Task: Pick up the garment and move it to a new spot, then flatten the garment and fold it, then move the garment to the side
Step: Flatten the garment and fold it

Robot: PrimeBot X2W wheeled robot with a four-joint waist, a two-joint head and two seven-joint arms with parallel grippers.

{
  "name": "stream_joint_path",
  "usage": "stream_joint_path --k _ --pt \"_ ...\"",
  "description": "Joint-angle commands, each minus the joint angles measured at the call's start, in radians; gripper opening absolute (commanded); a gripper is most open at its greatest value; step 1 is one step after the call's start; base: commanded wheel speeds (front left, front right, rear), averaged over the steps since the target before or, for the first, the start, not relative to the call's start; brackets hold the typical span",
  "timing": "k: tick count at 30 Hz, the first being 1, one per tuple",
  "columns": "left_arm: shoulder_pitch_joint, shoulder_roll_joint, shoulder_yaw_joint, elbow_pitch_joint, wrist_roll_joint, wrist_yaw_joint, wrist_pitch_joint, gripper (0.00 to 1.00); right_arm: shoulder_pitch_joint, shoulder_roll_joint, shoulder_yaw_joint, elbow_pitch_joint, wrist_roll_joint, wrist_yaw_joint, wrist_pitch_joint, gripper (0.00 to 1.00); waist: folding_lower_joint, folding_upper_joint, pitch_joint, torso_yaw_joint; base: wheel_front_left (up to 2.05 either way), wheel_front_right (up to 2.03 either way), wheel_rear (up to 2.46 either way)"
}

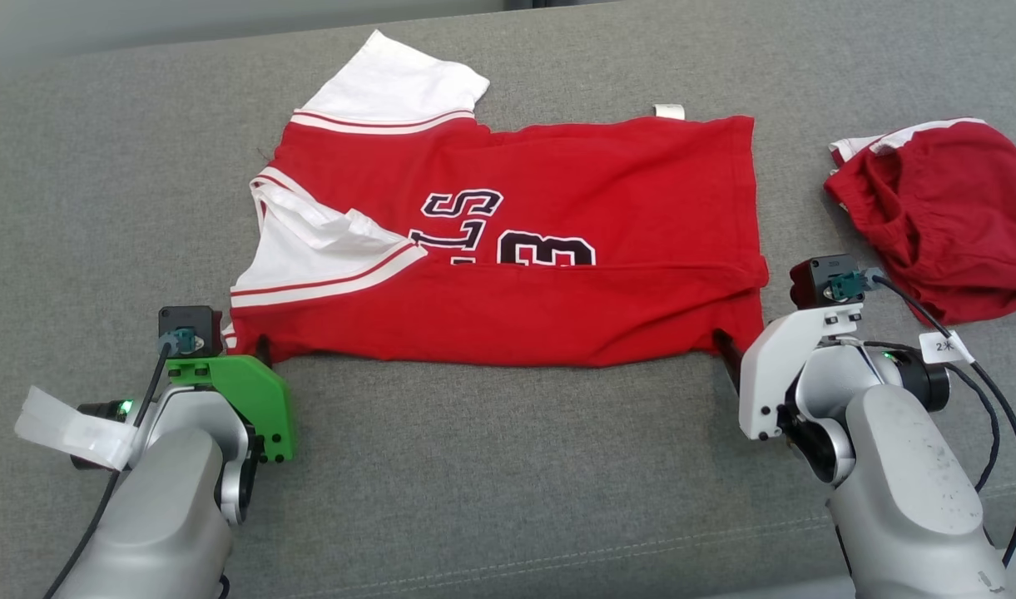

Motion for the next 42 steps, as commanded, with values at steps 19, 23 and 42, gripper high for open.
stream_joint_path --k 19,23,42 --pt "0.053 -0.004 -0.009 -0.003 -0.029 0.009 -0.008 0.00 0.009 -0.002 0.009 0.063 -0.019 -0.001 -0.020 0.00 0.0000 0.0000 -0.016 0.006 0.00 0.00 0.00" --pt "0.080 -0.007 0.000 -0.012 -0.043 0.010 -0.020 0.00 0.032 -0.011 -0.007 0.050 -0.030 -0.001 -0.014 0.00 0.0000 0.0000 -0.038 0.007 0.00 0.00 0.00" --pt "0.365 -0.009 -0.017 -0.246 -0.096 0.069 -0.018 0.00 0.206 -0.075 -0.071 -0.070 0.016 -0.001 0.130 0.00 0.0000 0.0000 -0.172 0.058 0.00 0.00 0.00"
